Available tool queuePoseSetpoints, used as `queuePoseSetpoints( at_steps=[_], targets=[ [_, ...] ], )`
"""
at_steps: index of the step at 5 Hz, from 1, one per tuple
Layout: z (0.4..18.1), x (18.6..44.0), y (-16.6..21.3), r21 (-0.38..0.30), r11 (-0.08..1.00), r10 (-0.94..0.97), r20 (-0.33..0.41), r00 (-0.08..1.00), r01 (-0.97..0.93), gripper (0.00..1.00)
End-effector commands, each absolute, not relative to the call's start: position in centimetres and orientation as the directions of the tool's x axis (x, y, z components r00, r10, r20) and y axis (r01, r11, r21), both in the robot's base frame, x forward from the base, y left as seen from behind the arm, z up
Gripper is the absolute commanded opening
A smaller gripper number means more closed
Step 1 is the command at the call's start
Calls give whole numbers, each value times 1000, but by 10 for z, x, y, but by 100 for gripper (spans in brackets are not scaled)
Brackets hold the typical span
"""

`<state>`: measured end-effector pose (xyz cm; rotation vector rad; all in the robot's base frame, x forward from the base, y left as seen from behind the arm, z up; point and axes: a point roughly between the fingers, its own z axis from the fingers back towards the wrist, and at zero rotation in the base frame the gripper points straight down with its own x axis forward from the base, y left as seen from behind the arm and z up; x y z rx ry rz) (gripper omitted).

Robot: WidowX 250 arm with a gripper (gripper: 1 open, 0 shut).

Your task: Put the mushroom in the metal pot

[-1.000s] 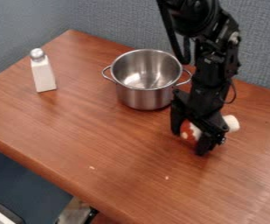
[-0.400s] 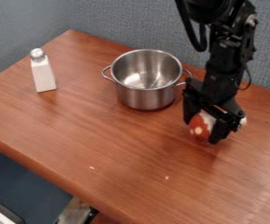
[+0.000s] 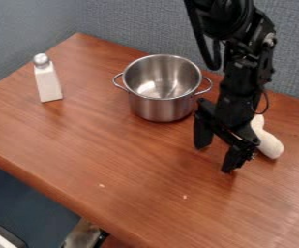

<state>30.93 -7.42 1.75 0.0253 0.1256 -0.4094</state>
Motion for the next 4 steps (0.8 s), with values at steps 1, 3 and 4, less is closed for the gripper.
queuePoseSetpoints(
  at_steps=[1,3,4],
  targets=[
    [44,312,-73,31,906,-421,-38,906,422,100],
    [53,319,-69,30,888,-459,-15,888,459,0],
    [70,323,-67,29,887,-462,9,887,461,100]
  ],
)
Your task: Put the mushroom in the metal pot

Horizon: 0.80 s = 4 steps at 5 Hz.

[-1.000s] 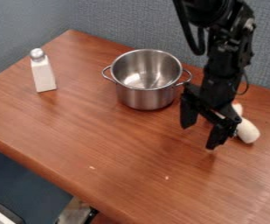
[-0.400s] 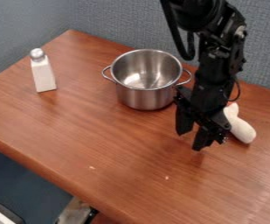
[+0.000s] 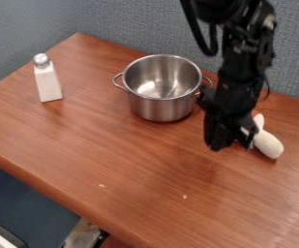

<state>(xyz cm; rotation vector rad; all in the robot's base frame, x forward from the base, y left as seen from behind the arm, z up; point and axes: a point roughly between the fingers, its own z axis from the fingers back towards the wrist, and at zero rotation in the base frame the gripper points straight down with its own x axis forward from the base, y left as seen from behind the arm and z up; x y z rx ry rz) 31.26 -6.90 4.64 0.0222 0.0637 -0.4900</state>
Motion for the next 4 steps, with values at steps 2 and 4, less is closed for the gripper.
queuePoseSetpoints(
  at_steps=[2,4],
  targets=[
    [78,355,-108,99,713,-701,104,705,694,100],
    [54,364,-131,99,676,-736,78,672,730,0]
  ],
)
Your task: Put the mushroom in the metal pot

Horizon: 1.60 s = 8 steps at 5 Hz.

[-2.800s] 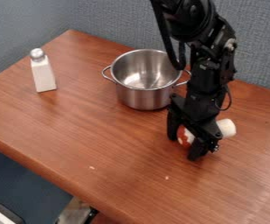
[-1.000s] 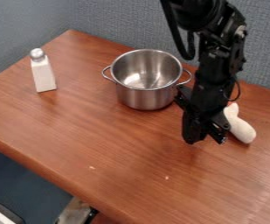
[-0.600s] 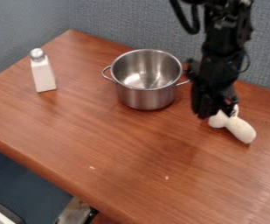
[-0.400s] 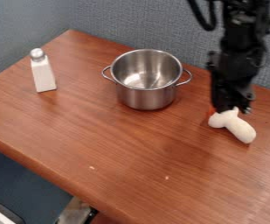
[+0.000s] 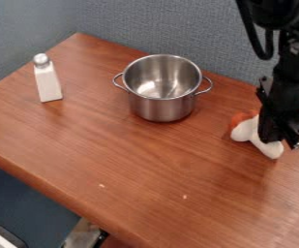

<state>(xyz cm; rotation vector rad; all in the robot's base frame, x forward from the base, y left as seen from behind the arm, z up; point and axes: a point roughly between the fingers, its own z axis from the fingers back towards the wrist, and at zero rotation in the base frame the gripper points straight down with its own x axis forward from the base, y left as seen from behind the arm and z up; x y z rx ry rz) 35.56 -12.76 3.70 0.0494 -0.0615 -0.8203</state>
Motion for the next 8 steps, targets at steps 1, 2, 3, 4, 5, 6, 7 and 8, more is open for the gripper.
queuePoseSetpoints(
  at_steps=[1,2,3,4,5,6,7,8],
  targets=[
    [59,369,-132,106,657,-754,67,653,747,100],
    [60,374,-134,106,635,-772,53,634,765,0],
    [62,375,-137,102,615,-788,44,614,782,100],
    [65,380,-162,100,625,-780,35,625,774,0],
    [66,383,-182,99,631,-775,22,632,770,0],
    [76,383,-151,137,623,-779,17,627,770,100],
    [76,389,-122,170,610,-787,15,617,774,0],
    [70,396,-103,171,586,-807,40,589,792,100]
  ],
)
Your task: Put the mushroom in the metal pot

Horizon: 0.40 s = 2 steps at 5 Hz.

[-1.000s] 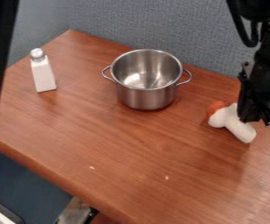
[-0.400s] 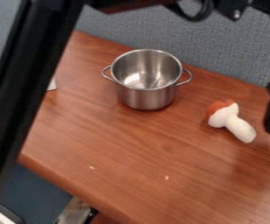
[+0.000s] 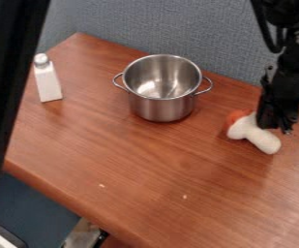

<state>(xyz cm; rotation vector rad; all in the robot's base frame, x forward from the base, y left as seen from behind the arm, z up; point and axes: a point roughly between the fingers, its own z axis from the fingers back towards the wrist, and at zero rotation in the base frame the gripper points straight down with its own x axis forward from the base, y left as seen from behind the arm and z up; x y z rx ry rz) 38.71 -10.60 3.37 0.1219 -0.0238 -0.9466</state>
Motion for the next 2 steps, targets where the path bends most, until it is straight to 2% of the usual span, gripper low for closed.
queuePoseSetpoints(
  at_steps=[1,2],
  targets=[
    [54,398,-101,161,538,-843,69,534,828,0],
    [40,400,-101,152,487,-873,104,476,860,100]
  ],
)
